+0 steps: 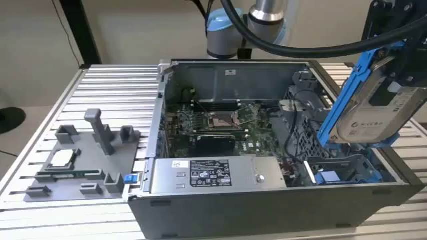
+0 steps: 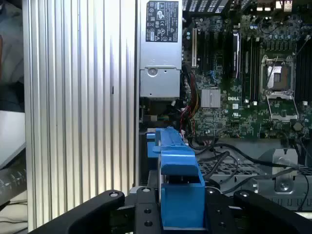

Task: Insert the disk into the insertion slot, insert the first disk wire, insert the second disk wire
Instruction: 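Insert the disk into the insertion slot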

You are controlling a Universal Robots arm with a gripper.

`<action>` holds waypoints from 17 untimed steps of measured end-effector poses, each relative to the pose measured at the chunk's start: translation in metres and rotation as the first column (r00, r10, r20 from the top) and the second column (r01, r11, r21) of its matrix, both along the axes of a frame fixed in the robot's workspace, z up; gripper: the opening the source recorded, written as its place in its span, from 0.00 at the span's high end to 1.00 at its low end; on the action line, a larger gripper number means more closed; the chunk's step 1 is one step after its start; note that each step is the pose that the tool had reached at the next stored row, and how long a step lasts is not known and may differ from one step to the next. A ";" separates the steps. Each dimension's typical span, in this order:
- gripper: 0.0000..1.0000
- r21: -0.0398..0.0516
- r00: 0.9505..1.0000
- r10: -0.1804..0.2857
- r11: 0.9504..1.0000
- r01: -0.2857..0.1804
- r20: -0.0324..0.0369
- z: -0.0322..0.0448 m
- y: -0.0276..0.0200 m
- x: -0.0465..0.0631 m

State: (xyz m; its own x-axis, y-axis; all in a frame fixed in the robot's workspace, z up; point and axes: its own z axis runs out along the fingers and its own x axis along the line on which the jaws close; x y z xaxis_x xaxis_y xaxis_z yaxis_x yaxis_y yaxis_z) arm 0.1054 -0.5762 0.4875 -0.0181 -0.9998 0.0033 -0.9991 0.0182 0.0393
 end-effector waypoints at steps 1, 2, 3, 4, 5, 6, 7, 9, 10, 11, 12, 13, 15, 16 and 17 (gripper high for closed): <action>1.00 0.000 1.000 0.000 1.000 0.000 0.000 0.0000 0.0000 0.000; 1.00 0.000 1.000 0.000 1.000 0.000 0.000 0.0000 0.0000 0.000; 1.00 0.000 1.000 0.000 1.000 0.000 0.000 0.0000 0.0000 0.000; 1.00 0.000 1.000 0.000 1.000 0.000 0.000 0.0000 0.0000 0.000; 1.00 0.000 1.000 0.000 1.000 0.000 0.000 -0.0001 0.0000 0.000; 1.00 0.000 1.000 0.000 1.000 0.000 0.000 -0.0002 0.0000 0.000; 1.00 0.000 1.000 0.000 1.000 0.000 0.000 -0.0006 0.0000 0.000; 1.00 0.000 1.000 0.000 1.000 0.000 0.000 -0.0014 0.0000 0.000; 1.00 0.000 1.000 0.000 1.000 0.000 0.000 -0.0018 0.0000 0.000; 1.00 0.000 1.000 0.000 1.000 0.000 0.000 -0.0024 0.0000 0.000; 1.00 0.000 1.000 0.000 1.000 0.000 0.000 -0.0028 0.0000 0.000; 1.00 0.000 1.000 0.000 1.000 0.000 0.000 -0.0033 0.0000 0.001; 1.00 0.000 1.000 0.000 1.000 0.000 0.000 -0.0045 -0.0001 0.001; 1.00 0.000 1.000 0.000 1.000 0.000 0.000 -0.0050 0.0000 0.002; 1.00 0.000 1.000 0.000 1.000 0.000 0.000 -0.0055 -0.0001 0.002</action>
